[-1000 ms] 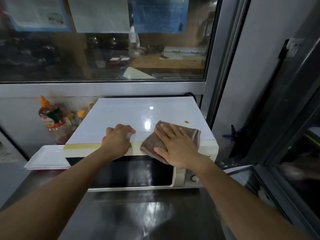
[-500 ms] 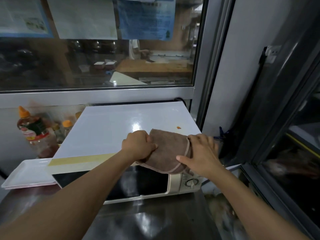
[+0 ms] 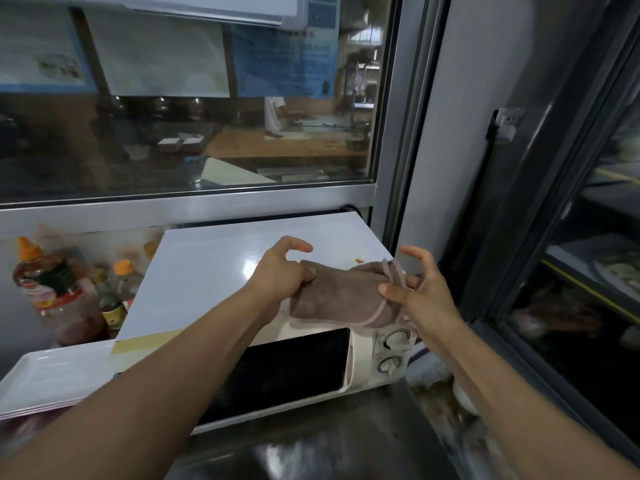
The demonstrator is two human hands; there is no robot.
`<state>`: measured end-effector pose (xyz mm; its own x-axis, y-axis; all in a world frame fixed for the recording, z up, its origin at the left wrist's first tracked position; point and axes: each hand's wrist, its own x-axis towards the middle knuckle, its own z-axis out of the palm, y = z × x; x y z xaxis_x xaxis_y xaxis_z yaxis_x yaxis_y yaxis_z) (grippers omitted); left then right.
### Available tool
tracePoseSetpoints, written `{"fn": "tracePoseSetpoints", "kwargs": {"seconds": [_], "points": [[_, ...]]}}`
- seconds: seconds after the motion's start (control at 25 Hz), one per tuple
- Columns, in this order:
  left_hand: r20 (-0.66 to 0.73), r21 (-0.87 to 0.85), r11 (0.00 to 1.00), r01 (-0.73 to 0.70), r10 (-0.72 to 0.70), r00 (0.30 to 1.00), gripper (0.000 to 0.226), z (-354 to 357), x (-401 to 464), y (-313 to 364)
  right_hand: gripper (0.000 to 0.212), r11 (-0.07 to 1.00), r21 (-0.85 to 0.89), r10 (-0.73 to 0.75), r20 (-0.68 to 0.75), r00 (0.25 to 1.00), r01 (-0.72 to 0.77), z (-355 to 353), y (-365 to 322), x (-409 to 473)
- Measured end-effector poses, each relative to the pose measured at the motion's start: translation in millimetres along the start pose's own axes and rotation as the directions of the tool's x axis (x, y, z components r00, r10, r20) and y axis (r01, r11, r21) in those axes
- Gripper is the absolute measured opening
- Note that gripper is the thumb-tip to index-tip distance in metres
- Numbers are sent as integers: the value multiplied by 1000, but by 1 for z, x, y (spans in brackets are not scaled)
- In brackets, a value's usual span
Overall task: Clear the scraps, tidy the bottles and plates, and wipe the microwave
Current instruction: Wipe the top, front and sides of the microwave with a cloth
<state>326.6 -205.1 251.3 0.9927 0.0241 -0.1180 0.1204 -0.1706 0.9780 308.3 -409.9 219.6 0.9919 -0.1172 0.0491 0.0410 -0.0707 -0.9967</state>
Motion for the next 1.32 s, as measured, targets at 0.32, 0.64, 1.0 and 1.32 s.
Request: {"fn": "tracePoseSetpoints", "kwargs": {"seconds": [0.32, 0.64, 1.0, 1.32], "points": [[26, 514, 823, -241, 266, 964, 21, 9, 1, 14, 31, 996, -81, 26, 5, 1000, -25, -26, -35, 5], [149, 495, 831, -254, 207, 967, 23, 41, 24, 29, 13, 928, -372, 3, 108, 994, 37, -49, -31, 41], [182, 434, 900, -29, -57, 982, 20, 91, 48, 5, 32, 561, -805, -97, 170, 981, 195, -37, 6, 141], [76, 880, 434, -193, 273, 959, 36, 52, 104, -24, 69, 453, -874, -174, 106, 979, 175, 9, 46, 91]]}}
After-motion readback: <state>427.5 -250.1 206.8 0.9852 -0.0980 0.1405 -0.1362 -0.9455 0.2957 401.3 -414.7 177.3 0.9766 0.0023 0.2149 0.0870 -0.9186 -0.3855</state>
